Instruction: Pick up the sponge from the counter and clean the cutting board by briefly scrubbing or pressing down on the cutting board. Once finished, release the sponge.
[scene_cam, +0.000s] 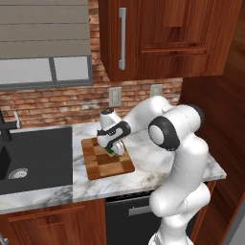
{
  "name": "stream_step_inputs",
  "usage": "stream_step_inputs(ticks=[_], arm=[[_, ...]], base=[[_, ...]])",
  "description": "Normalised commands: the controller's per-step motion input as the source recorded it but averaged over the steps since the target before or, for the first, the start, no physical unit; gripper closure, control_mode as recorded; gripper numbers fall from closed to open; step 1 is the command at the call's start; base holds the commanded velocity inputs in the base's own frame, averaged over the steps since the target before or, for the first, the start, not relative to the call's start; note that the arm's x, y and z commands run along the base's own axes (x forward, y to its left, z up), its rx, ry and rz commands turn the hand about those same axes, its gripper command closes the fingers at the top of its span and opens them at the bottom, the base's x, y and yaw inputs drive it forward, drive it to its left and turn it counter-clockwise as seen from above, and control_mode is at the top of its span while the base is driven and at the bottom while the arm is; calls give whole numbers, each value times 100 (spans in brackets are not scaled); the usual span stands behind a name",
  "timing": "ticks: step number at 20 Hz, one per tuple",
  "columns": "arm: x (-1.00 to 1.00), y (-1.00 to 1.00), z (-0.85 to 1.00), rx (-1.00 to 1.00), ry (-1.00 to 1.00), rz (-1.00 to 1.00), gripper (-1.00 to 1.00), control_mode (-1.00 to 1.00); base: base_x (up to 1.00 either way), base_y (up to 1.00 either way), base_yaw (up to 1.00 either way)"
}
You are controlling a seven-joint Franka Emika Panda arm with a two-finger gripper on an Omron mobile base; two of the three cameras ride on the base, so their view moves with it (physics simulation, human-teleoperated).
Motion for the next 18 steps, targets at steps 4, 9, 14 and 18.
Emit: stream_step_inputs(ticks=[4, 9, 14, 18], arm=[[66, 0, -7, 0, -10, 0, 100, -100], [69, -10, -2, 0, -3, -1, 100, -100], [58, -7, -2, 0, 0, -1, 100, -100], [13, 3, -14, 0, 0, 0, 100, -100]], base=[[0, 0, 0], [0, 0, 0], [0, 0, 0], [0, 0, 0]])
